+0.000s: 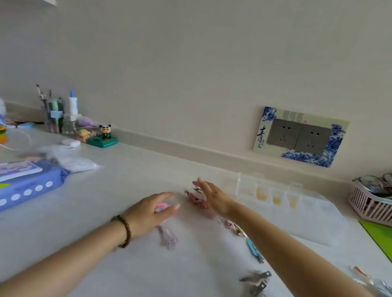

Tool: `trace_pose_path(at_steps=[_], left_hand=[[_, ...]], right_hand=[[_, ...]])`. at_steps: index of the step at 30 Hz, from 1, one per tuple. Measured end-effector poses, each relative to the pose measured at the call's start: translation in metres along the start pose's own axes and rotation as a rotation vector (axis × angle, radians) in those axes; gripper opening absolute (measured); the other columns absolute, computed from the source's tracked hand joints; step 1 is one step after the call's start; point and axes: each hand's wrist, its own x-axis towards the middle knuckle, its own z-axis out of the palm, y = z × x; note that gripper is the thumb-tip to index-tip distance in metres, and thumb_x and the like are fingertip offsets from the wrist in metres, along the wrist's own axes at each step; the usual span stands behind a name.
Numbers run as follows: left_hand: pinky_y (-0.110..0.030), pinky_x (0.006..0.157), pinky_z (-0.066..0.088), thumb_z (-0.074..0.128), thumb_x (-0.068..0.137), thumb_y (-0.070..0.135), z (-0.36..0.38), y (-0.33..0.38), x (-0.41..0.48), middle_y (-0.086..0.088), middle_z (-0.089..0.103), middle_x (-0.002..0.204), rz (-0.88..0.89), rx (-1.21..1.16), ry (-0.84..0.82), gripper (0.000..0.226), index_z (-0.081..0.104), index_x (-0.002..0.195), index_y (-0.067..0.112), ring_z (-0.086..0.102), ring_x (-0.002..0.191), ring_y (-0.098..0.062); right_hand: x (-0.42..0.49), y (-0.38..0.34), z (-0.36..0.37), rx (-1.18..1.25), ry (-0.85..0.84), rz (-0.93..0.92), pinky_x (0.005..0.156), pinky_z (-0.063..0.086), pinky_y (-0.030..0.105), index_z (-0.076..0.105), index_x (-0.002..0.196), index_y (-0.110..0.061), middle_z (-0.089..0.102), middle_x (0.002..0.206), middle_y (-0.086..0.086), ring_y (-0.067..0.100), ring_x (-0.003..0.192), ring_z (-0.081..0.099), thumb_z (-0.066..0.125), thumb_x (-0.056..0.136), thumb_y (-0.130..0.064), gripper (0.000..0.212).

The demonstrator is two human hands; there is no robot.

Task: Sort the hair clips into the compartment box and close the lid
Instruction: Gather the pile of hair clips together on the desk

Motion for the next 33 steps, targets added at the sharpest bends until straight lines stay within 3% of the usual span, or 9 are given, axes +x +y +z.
trace_pose_path(at_steps=[3, 8, 12, 18, 21, 23, 25, 28, 33], left_hand=[[-0.030, 0.089, 0.044, 0.047, 0.080, 0.064, -0.002, 0.000, 0.005, 0.002, 0.056, 0.129, -0.045, -0.084, 0.026, 0.067, 0.033, 0.138, 0.034, 0.055, 0.111, -0.013], [-0.013, 0.064, 0.044, 0.052, 0.078, 0.063, 0.001, 0.005, 0.012, 0.004, 0.060, 0.112, -0.046, -0.196, -0.035, 0.071, 0.033, 0.139, 0.031, 0.056, 0.090, -0.010], [-0.008, 0.066, 0.044, 0.051, 0.060, 0.076, 0.014, 0.009, 0.007, 0.010, 0.055, 0.107, 0.031, -0.228, -0.088, 0.091, 0.039, 0.136, 0.029, 0.049, 0.090, -0.010], [-0.006, 0.052, 0.039, 0.040, 0.087, 0.058, 0.053, 0.041, -0.008, 0.001, 0.056, 0.076, 0.110, -0.221, -0.136, 0.038, 0.049, 0.121, 0.043, 0.044, 0.046, 0.001], [-0.004, 0.065, 0.037, 0.039, 0.087, 0.058, 0.078, 0.063, -0.017, 0.008, 0.063, 0.087, 0.167, -0.188, -0.118, 0.054, 0.046, 0.131, 0.029, 0.054, 0.070, 0.004], [-0.007, 0.059, 0.037, 0.039, 0.086, 0.058, 0.095, 0.080, -0.023, 0.006, 0.063, 0.075, 0.184, -0.186, -0.139, 0.055, 0.045, 0.132, 0.027, 0.052, 0.061, 0.001], [-0.009, 0.057, 0.039, 0.041, 0.088, 0.055, 0.107, 0.097, -0.030, 0.005, 0.062, 0.070, 0.210, -0.173, -0.156, 0.053, 0.046, 0.131, 0.024, 0.054, 0.057, 0.001], [-0.019, 0.097, 0.035, 0.040, 0.090, 0.051, 0.118, 0.115, -0.029, 0.004, 0.056, 0.127, 0.318, 0.011, -0.086, 0.052, 0.044, 0.133, 0.023, 0.048, 0.116, -0.005], [-0.024, 0.105, 0.028, 0.032, 0.087, 0.061, 0.127, 0.153, -0.014, 0.009, 0.043, 0.142, 0.539, 0.053, -0.122, 0.061, 0.040, 0.136, 0.027, 0.033, 0.132, -0.007]], right_hand=[[0.009, 0.008, 0.007, 0.003, -0.007, 0.073, 0.114, 0.022, 0.031, 0.044, 0.136, -0.013, 0.042, 0.146, 0.002, 0.018, 0.135, 0.036, 0.020, 0.097, -0.049, 0.058], [-0.014, 0.015, 0.006, -0.069, -0.107, 0.075, 0.099, 0.025, 0.022, 0.052, 0.130, -0.031, 0.048, 0.140, -0.010, 0.009, 0.128, 0.041, 0.018, 0.090, -0.065, 0.063], [-0.066, 0.019, 0.000, -0.115, -0.107, 0.015, 0.106, 0.029, 0.023, 0.052, 0.129, -0.035, 0.047, 0.139, -0.017, 0.002, 0.125, 0.042, 0.017, 0.082, -0.074, 0.070], [-0.143, 0.023, -0.022, -0.114, -0.119, 0.032, 0.112, 0.026, 0.028, 0.055, 0.126, -0.037, 0.049, 0.137, -0.021, -0.001, 0.128, 0.041, 0.015, 0.083, -0.070, 0.067], [-0.177, 0.027, -0.034, -0.050, -0.106, 0.045, 0.110, 0.028, 0.021, 0.056, 0.127, -0.034, 0.049, 0.137, -0.019, -0.006, 0.127, 0.042, 0.018, 0.084, -0.067, 0.066], [-0.196, 0.027, -0.048, 0.019, -0.053, 0.052, 0.102, 0.030, 0.009, 0.057, 0.125, -0.033, 0.049, 0.137, -0.019, -0.012, 0.125, 0.040, 0.020, 0.085, -0.063, 0.062], [-0.210, 0.028, -0.069, 0.017, 0.059, 0.023, 0.107, 0.025, 0.016, 0.057, 0.124, -0.032, 0.050, 0.138, -0.016, -0.007, 0.128, 0.039, 0.019, 0.088, -0.058, 0.059], [-0.235, 0.038, -0.116, -0.008, 0.218, -0.006, 0.113, 0.024, 0.028, 0.056, 0.120, -0.035, 0.051, 0.137, -0.011, 0.000, 0.130, 0.040, 0.020, 0.090, -0.054, 0.050], [-0.294, 0.087, -0.198, -0.120, 0.519, 0.172, 0.111, 0.022, 0.032, 0.052, 0.125, -0.040, 0.042, 0.143, -0.012, 0.009, 0.135, 0.033, 0.019, 0.088, -0.063, 0.054]])
